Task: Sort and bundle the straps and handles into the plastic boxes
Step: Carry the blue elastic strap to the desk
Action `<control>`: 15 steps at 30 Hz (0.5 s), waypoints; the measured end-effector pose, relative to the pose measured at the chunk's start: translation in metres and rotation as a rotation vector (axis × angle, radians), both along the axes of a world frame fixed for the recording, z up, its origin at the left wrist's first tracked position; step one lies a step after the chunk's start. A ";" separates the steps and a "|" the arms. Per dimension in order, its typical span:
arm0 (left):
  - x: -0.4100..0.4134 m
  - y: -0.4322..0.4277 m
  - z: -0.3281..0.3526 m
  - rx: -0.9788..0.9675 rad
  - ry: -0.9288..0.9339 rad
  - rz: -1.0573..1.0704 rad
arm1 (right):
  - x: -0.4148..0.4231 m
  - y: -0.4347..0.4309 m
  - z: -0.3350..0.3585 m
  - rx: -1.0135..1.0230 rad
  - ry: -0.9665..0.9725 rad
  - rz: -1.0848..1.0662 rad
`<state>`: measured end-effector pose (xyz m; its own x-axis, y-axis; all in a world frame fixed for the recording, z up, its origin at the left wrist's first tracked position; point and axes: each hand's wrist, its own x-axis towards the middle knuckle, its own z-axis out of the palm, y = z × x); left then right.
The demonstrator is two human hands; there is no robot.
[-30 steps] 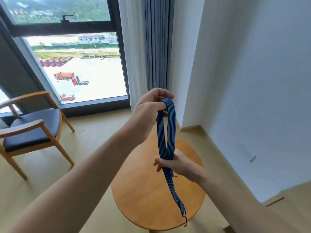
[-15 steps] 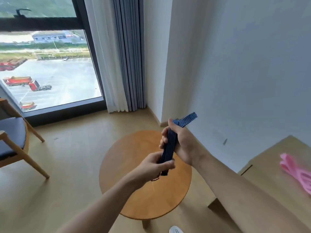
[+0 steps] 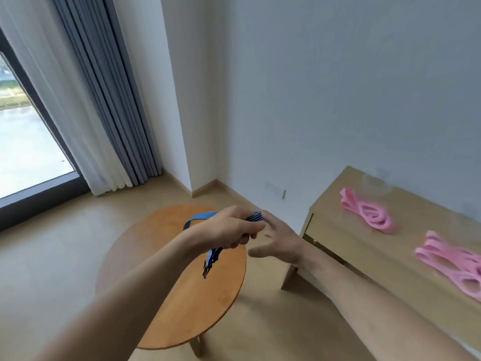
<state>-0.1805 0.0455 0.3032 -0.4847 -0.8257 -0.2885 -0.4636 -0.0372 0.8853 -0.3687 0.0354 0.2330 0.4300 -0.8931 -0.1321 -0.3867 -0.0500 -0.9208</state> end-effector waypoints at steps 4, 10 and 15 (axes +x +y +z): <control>-0.058 0.002 0.045 -0.005 0.046 -0.207 | -0.027 0.007 0.005 -0.136 -0.098 -0.150; -0.157 0.015 0.082 -0.216 -0.031 -0.375 | -0.130 0.041 0.012 -0.335 -0.151 -0.485; -0.251 0.032 0.061 -0.436 0.036 -0.201 | -0.245 0.088 0.012 -0.005 -0.228 -0.667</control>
